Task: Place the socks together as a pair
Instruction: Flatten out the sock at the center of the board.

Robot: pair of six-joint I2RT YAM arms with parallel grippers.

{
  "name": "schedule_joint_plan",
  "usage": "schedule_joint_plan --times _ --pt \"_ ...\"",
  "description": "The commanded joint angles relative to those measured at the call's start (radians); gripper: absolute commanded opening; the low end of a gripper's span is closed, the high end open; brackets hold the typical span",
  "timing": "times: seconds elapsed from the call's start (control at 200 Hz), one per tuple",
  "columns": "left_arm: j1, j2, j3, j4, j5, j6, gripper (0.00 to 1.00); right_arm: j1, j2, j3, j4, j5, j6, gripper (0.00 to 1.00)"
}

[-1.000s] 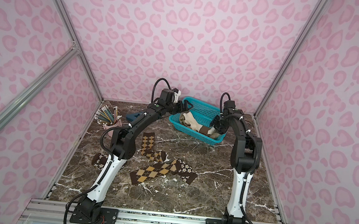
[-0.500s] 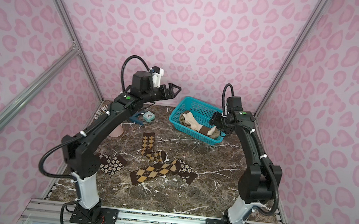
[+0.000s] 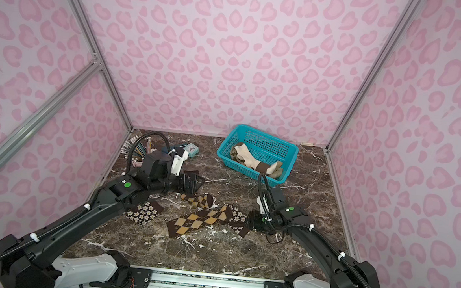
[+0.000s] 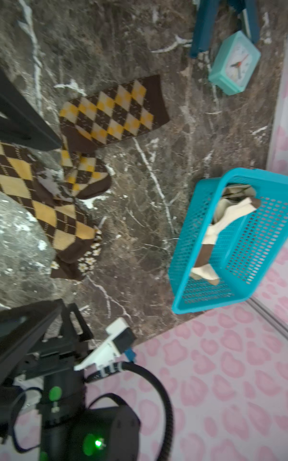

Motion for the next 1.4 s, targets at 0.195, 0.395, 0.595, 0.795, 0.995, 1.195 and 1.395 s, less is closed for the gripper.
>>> schedule_joint_plan --times 0.195,0.395,0.595,0.795,0.995,1.195,1.395 --pt "-0.019 -0.111 -0.084 -0.018 -0.046 -0.002 0.99 0.067 0.068 -0.021 0.217 -0.057 0.139 0.45" --pt "-0.021 -0.138 -0.090 -0.041 -0.057 0.005 1.00 0.069 0.112 -0.025 0.191 -0.056 0.205 0.41" --pt "-0.021 -0.149 -0.112 -0.046 -0.070 -0.003 0.98 0.067 0.157 -0.031 0.188 -0.035 0.251 0.43" --pt "-0.021 -0.163 -0.109 -0.057 -0.072 -0.002 0.98 0.064 0.178 0.003 0.234 -0.027 0.309 0.48" --pt "-0.021 -0.171 -0.100 -0.071 -0.075 0.010 0.97 0.058 0.194 0.004 0.256 -0.043 0.332 0.54" --pt "-0.021 -0.168 -0.104 -0.065 -0.070 0.012 0.96 0.041 0.227 0.005 0.264 -0.046 0.342 0.53" --pt "-0.021 -0.166 -0.112 -0.055 -0.064 0.015 0.97 0.015 0.261 0.021 0.273 -0.064 0.343 0.35"
